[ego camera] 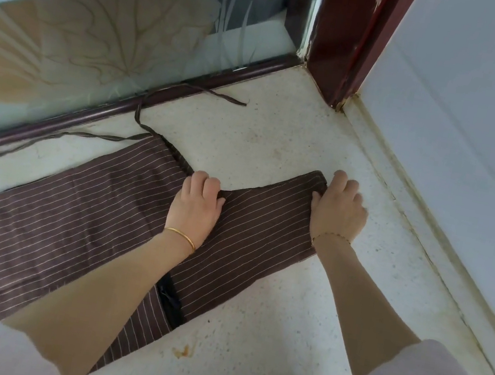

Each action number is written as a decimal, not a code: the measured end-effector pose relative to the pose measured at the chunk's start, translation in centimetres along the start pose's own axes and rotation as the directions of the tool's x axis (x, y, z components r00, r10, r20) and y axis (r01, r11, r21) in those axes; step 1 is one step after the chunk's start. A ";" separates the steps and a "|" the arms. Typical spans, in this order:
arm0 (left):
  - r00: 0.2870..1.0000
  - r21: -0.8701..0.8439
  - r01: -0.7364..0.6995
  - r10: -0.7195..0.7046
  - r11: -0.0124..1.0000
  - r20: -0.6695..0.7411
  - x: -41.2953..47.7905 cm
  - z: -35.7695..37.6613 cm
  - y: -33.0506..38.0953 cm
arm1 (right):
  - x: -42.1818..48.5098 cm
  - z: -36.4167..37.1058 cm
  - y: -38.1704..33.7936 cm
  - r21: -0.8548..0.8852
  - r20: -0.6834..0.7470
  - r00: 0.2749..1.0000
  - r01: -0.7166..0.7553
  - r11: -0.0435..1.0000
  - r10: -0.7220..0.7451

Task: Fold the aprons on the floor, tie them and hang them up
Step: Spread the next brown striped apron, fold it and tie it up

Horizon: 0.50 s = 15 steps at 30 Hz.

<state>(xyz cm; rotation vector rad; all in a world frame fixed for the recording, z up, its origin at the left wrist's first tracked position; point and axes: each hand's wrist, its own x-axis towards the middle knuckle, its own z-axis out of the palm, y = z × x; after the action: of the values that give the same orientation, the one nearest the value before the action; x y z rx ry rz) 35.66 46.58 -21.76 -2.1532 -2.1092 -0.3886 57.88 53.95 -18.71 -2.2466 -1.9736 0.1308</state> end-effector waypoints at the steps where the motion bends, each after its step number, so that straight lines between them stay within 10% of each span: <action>1: 0.999 -0.019 0.033 -0.034 0.999 -0.025 -0.6 -0.2 0.6 | -0.7 -0.2 -0.1 -0.007 -0.139 0.987 0.080 0.997 -0.081; 5: 0.992 -0.083 0.117 -0.113 0.990 0.047 -3.0 -0.2 2.8 | -5.1 1.3 -2.4 0.079 -0.093 0.920 0.388 0.918 -0.380; 8: 0.978 -0.025 0.073 -0.066 0.997 0.196 -4.0 0.3 2.7 | -6.5 3.1 -3.0 0.006 0.142 0.915 0.380 0.925 -0.377; 15: 0.935 -0.081 -0.050 0.075 0.996 0.347 -5.0 -0.5 3.6 | -7.3 3.4 1.8 -0.127 0.208 0.915 0.376 0.918 -0.346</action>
<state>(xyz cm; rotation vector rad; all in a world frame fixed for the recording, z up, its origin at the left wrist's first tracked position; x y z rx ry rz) 39.20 41.48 -22.18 -2.4809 -2.2190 -0.0755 58.11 46.69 -22.58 -1.9697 -2.5491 0.1375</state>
